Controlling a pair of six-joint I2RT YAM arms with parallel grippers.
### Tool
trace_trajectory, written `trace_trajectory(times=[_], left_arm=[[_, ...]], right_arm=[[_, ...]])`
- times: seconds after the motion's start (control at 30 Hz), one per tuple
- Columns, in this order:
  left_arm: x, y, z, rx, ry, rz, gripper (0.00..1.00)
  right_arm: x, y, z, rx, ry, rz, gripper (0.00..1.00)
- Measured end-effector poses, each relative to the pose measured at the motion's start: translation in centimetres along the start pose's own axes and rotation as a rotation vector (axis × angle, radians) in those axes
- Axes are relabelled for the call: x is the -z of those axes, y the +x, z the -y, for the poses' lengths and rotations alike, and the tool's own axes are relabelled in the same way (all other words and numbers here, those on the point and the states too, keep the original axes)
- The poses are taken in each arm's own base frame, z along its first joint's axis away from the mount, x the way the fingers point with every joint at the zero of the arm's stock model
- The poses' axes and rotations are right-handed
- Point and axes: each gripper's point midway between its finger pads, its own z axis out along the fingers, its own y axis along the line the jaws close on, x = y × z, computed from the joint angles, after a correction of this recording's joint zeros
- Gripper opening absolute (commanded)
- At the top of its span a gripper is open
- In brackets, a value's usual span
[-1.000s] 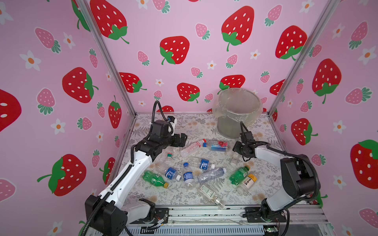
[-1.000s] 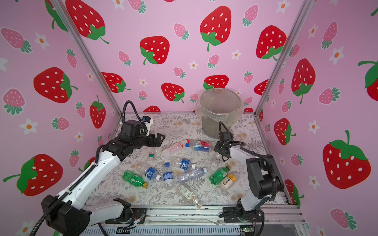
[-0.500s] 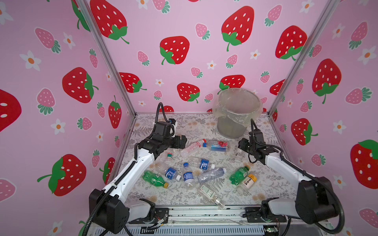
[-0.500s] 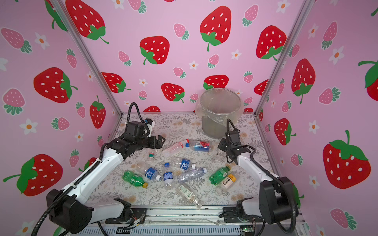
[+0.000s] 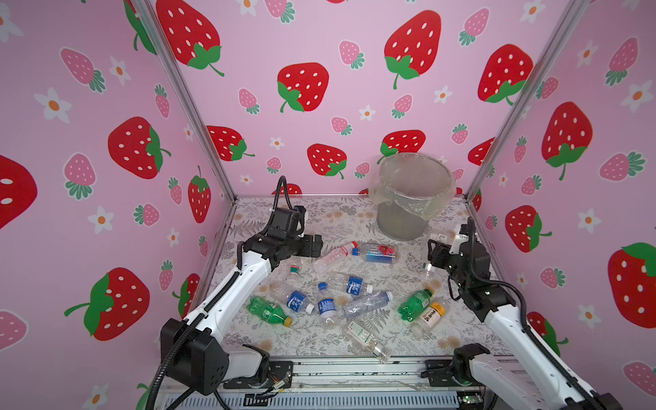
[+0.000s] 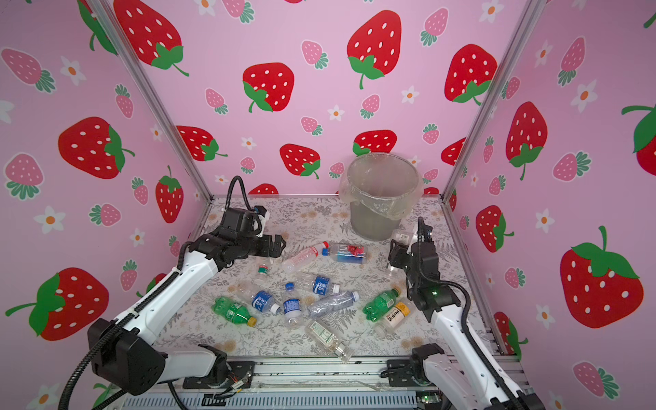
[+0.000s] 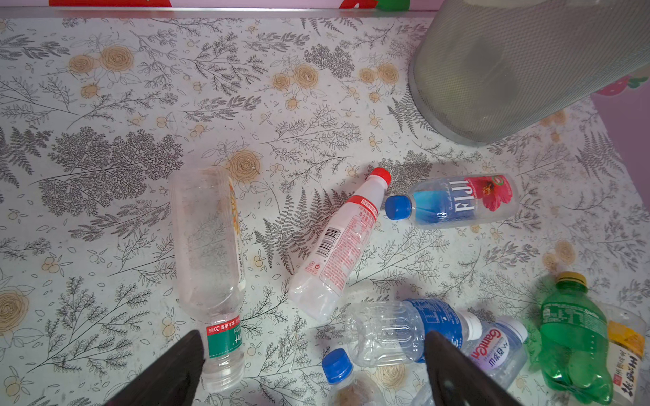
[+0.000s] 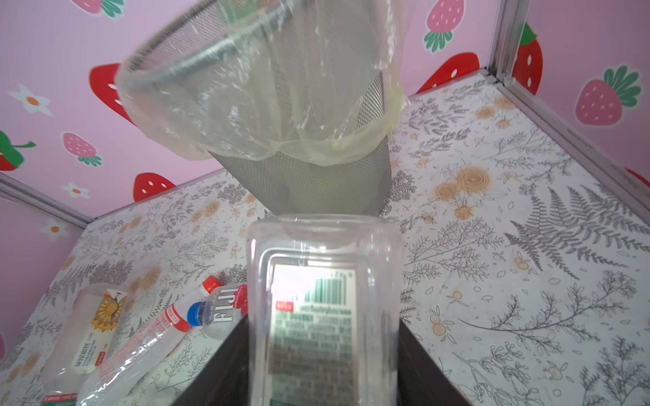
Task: Throw the plastic bottles in the bin
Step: Pick up the plastic bottle from the middle-right of the table.
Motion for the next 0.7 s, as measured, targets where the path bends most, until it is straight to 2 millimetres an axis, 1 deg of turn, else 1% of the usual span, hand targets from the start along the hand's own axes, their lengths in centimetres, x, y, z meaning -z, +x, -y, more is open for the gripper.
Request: trace_trajectory(times=[0.1,0.27,0.37,0.5,0.7], left_arm=[[-0.1,0.1,0.0,0.001,-0.003,-0.01,0.99],[-0.2,0.1,-0.2,0.001,-0.009,-0.011,0.99],[-0.2,0.1,-0.2,0.001,-0.009,-0.01,0.99],[-0.2,0.0,-0.2,0.0,-0.009,-0.009,0.99],[-0.2,0.0,-0.1,0.001,-0.009,-0.009,0.99]], right_arm=[[1.0,-1.4,-0.7,0.034,-0.034,0.053,0.58],[2.5,-2.7,-1.8,0.101,-0.092,0.111,0.59],[3.8,-3.7,-2.5,0.132,-0.131,0.181,0.59],[5.4,-4.4,-3.1,0.152,-0.184,0.263,0.59],[6.4,-5.4,-3.7,0.167,-0.217,0.327,0.59]])
